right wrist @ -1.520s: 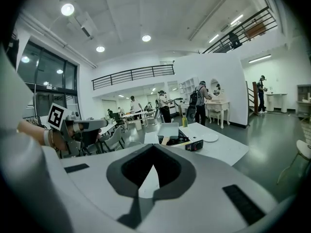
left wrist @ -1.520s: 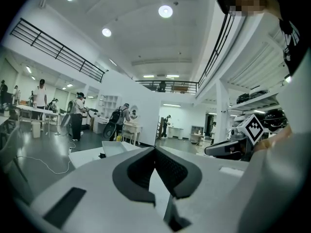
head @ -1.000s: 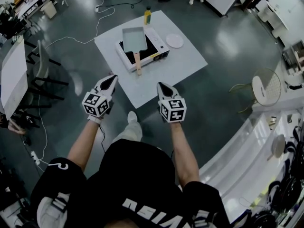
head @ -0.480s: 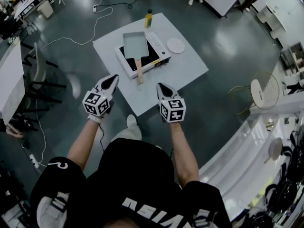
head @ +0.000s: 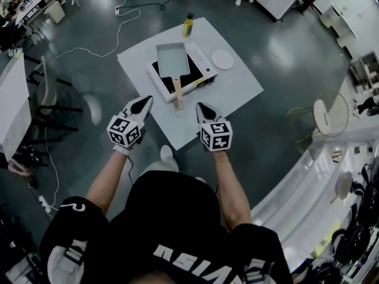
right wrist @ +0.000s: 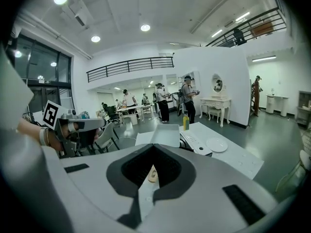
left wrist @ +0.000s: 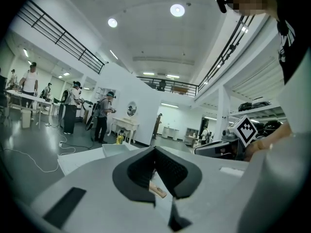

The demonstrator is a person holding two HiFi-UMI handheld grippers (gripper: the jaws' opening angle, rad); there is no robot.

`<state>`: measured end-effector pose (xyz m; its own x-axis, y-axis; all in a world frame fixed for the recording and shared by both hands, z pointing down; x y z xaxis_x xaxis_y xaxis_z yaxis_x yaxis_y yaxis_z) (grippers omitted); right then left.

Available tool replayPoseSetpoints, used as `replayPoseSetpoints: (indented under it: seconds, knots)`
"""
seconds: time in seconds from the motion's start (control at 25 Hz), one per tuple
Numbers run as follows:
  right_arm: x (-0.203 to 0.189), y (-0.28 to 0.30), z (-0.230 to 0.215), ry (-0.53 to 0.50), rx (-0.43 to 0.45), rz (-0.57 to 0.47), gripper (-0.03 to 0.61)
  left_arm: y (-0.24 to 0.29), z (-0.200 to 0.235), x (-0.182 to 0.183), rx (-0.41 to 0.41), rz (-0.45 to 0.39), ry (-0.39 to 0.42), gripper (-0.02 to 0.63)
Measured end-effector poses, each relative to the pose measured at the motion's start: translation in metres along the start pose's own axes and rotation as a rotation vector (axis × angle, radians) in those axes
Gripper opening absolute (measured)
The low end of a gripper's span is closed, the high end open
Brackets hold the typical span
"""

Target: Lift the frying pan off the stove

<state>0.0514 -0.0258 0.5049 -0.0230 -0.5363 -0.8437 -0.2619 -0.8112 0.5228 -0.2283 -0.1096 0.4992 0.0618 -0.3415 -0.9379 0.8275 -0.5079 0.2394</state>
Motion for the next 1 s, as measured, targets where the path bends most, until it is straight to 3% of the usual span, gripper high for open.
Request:
replayPoseSetpoints:
  seconds: [0.44, 1.0]
  knots:
    - [0.014, 0.024, -0.003, 0.001, -0.025, -0.006, -0.005, 0.020, 0.023, 0.005, -0.045, -0.001, 0.004, -0.002]
    - [0.025, 0.038, -0.017, -0.020, -0.030, -0.016, -0.005, 0.035, 0.035, 0.007, -0.044, 0.004, 0.005, -0.002]
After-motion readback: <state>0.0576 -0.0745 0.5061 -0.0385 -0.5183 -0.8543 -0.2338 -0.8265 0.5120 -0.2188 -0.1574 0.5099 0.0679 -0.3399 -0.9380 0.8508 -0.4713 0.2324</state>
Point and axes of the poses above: the fingertips, and each gripper's own axes: y forward along the fingers, z to its left, x out of its top, the point moved 10 cm from there along -y, backward along the fingers, and after that the axes turned 7 degrees about z, right-handed, at the moved point
